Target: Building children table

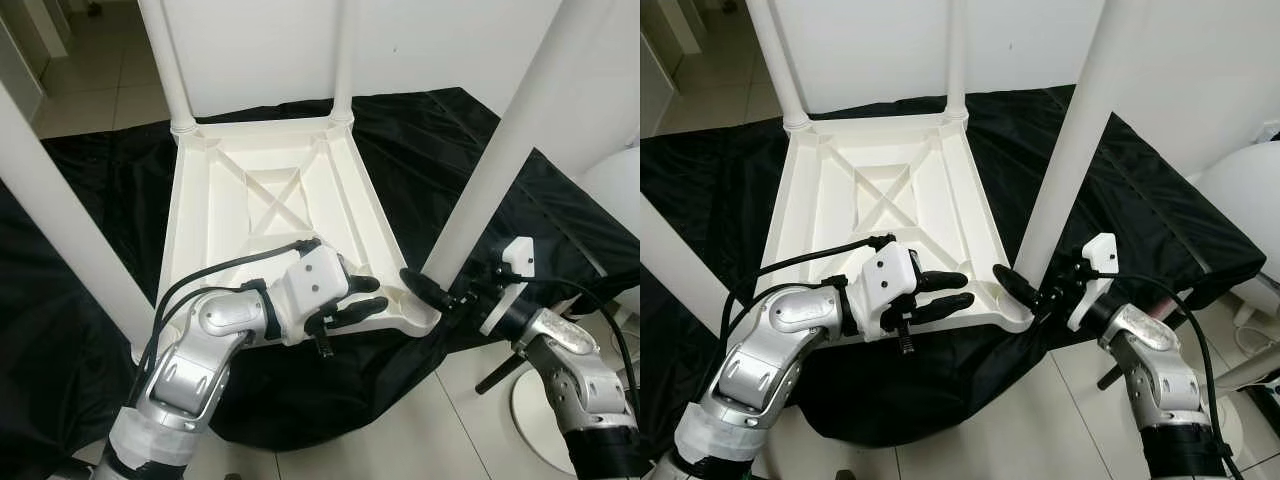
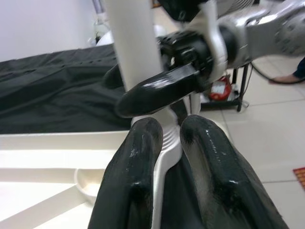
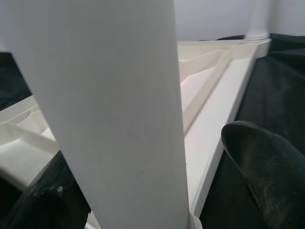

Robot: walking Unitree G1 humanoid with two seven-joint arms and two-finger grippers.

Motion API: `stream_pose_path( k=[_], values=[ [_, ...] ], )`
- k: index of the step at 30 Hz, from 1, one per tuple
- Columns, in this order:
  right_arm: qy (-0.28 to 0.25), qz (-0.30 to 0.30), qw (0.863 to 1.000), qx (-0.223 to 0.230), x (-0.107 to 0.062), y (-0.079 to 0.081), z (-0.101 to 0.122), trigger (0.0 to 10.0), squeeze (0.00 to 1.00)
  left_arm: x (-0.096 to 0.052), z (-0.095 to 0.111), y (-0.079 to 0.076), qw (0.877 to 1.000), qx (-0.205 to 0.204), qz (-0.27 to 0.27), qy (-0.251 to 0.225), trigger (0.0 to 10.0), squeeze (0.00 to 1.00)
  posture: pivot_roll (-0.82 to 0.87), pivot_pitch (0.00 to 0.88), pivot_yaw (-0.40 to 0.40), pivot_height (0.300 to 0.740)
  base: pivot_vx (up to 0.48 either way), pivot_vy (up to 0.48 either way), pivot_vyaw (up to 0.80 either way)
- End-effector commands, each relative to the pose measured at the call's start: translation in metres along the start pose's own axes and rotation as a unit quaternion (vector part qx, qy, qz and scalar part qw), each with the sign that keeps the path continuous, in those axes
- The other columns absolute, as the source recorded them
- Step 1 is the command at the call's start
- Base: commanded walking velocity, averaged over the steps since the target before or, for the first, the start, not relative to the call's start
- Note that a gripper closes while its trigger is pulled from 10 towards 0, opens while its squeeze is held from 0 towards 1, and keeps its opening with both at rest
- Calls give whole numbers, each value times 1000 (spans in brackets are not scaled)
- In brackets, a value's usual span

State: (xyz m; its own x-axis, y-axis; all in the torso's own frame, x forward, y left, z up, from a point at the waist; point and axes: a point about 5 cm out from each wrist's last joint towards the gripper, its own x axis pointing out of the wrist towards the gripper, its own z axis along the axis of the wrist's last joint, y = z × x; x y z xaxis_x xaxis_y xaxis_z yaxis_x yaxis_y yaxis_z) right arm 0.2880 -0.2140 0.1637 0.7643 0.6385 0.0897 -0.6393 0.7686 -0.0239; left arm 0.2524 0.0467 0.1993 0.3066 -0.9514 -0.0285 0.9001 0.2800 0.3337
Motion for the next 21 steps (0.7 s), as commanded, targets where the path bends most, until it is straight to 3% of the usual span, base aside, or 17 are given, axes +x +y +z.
stream_pose_path(
  k=[1,8,14,21],
  values=[
    [-10,-13,1000,8,4,-8,-3,10000,0,10,-1,10,997,-12,73,0,10000,0,-74,69,7,740,0,0,0],
    [0,-7,1000,13,12,-18,-5,10000,0,25,1,12,998,-12,60,-6,10000,0,-100,77,13,740,0,0,0],
    [-4,-43,999,-11,22,-38,1,10000,0,41,3,11,998,1,55,-4,10000,0,-112,100,2,740,0,0,0],
    [-40,-73,997,-6,32,-33,-4,10000,0,43,-1,11,996,-16,83,4,10000,0,-96,113,-9,740,0,0,0]
  ],
)
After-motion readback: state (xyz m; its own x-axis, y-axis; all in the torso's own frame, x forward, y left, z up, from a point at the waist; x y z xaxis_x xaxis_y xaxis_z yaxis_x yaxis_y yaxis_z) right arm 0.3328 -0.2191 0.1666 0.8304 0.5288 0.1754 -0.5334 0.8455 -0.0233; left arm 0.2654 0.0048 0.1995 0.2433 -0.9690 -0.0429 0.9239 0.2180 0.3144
